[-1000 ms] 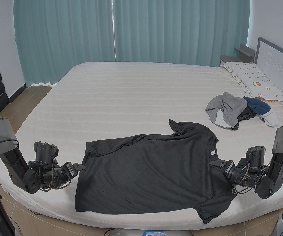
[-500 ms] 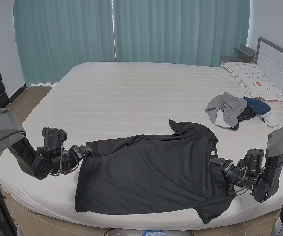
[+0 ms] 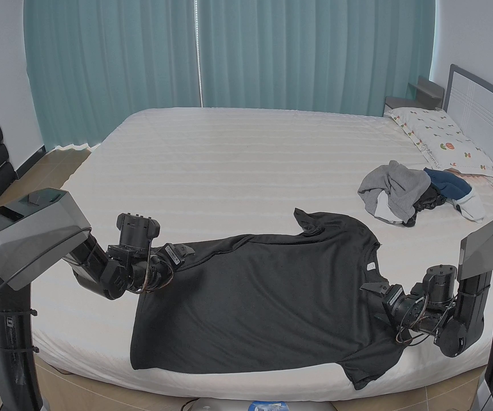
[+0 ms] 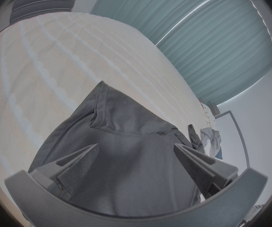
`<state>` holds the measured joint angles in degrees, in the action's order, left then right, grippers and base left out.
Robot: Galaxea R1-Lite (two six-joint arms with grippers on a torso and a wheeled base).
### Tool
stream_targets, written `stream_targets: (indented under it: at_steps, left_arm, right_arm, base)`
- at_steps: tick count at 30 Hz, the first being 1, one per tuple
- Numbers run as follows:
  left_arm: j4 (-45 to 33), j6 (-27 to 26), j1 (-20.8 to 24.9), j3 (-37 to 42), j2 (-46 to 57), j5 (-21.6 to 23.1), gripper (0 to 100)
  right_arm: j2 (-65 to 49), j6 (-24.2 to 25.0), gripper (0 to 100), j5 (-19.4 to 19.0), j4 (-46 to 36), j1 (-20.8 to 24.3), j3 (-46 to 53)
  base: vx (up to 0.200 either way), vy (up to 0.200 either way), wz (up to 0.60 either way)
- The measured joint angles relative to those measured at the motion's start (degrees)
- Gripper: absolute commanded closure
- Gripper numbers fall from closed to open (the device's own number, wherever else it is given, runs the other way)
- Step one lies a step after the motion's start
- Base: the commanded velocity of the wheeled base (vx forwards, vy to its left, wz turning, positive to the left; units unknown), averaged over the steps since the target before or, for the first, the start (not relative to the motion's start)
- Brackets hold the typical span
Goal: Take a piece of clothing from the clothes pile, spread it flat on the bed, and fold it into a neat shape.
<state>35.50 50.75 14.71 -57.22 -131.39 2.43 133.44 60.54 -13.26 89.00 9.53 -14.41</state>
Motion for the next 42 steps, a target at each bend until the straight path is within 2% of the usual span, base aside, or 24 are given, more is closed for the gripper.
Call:
stream_targets:
  at_steps: [22, 23, 34, 38, 42]
  left_arm:
    - [0.5, 0.1, 0.3, -8.2, -8.3, -8.0, 0]
    - [0.6, 0.1, 0.3, -8.6, -8.5, -8.5, 100]
    - [1.8, 0.4, -0.8, -10.6, -9.4, -10.0, 100]
    - [4.4, 3.3, -1.7, -11.8, -9.5, -10.0, 100]
    - [8.1, 8.8, -2.7, -13.6, -9.7, -9.9, 100]
  right_arm:
    - [0.9, -0.1, 0, 0.4, 0.0, 0.7, -0.1]
    - [0.9, -0.1, 0, 0.4, 0.0, 0.7, -0.1]
    - [0.9, -0.2, 0, 0.4, 0.0, 0.7, 0.0]
    - [0.9, -0.2, 0, 0.4, 0.0, 0.8, 0.0]
    - [1.0, -0.2, 0, 0.5, 0.0, 0.9, 0.0]
  base:
    - [0.000, 0.000, 0.00]
    - [0.000, 0.000, 0.00]
    - [0.000, 0.000, 0.00]
    - [0.000, 0.000, 0.00]
    - [0.000, 0.000, 0.00]
